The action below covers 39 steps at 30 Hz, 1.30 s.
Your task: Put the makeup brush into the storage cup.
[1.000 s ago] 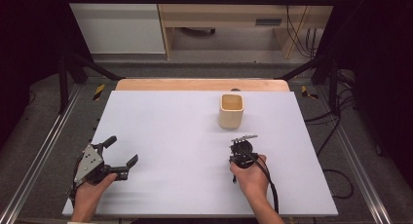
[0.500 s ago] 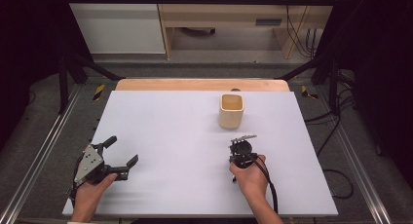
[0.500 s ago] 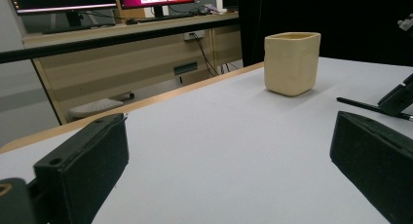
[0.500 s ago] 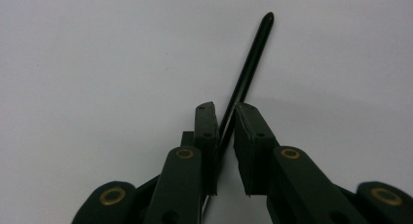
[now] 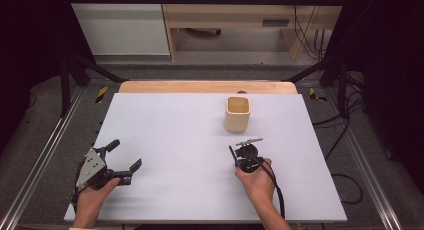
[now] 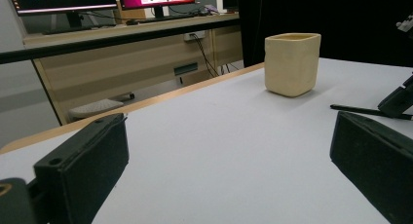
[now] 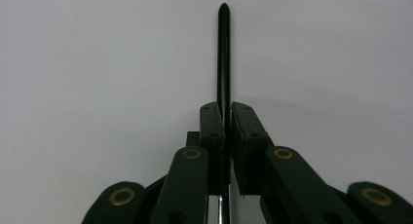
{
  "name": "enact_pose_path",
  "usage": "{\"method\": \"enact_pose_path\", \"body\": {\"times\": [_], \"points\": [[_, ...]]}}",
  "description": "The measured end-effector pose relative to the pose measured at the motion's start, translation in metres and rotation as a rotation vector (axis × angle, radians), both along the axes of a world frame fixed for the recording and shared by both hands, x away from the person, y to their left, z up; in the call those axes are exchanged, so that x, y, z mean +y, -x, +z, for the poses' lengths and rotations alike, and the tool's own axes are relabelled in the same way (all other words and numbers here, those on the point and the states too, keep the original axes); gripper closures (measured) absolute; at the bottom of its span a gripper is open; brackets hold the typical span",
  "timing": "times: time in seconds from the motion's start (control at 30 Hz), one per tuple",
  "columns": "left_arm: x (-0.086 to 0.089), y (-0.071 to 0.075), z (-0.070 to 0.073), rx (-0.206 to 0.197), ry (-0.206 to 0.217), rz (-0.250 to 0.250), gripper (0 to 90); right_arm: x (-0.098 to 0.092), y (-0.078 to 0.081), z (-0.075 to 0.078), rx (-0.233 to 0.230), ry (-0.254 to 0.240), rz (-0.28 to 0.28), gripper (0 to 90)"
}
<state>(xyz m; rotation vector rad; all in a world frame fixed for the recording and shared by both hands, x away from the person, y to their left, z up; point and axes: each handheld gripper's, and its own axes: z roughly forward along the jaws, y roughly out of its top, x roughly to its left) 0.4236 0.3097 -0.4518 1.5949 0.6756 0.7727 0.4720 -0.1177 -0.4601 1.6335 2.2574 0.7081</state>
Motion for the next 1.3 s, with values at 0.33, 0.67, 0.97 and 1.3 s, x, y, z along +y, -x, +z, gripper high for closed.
{"method": "enact_pose_path", "body": {"times": [0.33, 0.67, 0.97, 1.3], "points": [[-0.001, 0.000, 0.000, -0.001, -0.011, -0.003, 0.4, -0.011, 0.000, 0.011, -0.027, -0.029, 0.042, 84.2], [-0.010, 0.002, 0.006, -0.018, -0.045, -0.012, 0.5, -0.032, -0.005, 0.050, -0.051, 0.032, 0.189, 84.2], [-0.048, 0.001, 0.037, -0.046, -0.137, -0.056, 1.2, -0.043, -0.020, 0.089, -0.052, 0.143, 0.383, 84.2], [-0.100, -0.011, 0.079, -0.118, -0.246, -0.137, 2.2, -0.036, -0.040, 0.109, -0.038, 0.181, 0.520, 84.1]]}}
